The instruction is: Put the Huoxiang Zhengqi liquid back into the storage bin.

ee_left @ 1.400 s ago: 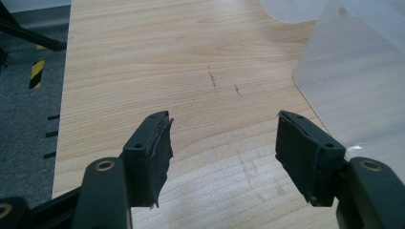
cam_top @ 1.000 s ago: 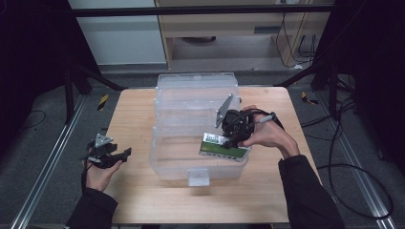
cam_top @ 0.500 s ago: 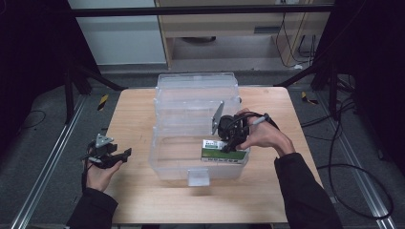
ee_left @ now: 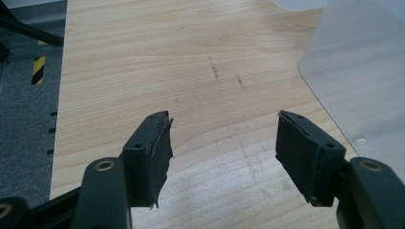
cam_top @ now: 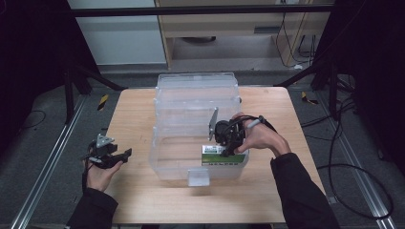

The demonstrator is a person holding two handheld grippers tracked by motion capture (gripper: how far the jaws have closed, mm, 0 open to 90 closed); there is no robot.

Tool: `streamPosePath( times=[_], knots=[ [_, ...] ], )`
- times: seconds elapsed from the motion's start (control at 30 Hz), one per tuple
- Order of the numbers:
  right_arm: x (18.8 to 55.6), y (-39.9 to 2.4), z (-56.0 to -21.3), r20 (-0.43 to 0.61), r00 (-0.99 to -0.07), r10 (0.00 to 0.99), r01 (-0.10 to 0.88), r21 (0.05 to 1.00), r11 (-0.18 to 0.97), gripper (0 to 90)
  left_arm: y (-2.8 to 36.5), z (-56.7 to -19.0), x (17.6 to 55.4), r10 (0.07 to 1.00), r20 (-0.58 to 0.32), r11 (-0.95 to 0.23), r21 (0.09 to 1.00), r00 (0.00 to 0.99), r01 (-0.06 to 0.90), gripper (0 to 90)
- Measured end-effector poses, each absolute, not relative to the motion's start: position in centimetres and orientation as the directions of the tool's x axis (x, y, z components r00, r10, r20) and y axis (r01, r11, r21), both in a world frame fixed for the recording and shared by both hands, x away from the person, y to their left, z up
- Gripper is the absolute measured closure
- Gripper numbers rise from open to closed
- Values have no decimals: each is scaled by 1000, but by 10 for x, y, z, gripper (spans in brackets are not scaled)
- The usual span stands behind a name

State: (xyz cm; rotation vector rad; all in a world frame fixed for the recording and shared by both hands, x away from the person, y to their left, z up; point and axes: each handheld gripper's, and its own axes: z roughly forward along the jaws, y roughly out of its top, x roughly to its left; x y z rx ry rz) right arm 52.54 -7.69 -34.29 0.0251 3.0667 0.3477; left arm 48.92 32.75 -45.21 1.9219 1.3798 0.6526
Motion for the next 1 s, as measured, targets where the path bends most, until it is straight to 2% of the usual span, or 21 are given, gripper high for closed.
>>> streamPosePath(
  times=[1.0],
  knots=[
    [526,-72,-376,-52,-999,10,0,202,979,635,327,-453,490,949,16,-217,759,315,614,362]
  ],
)
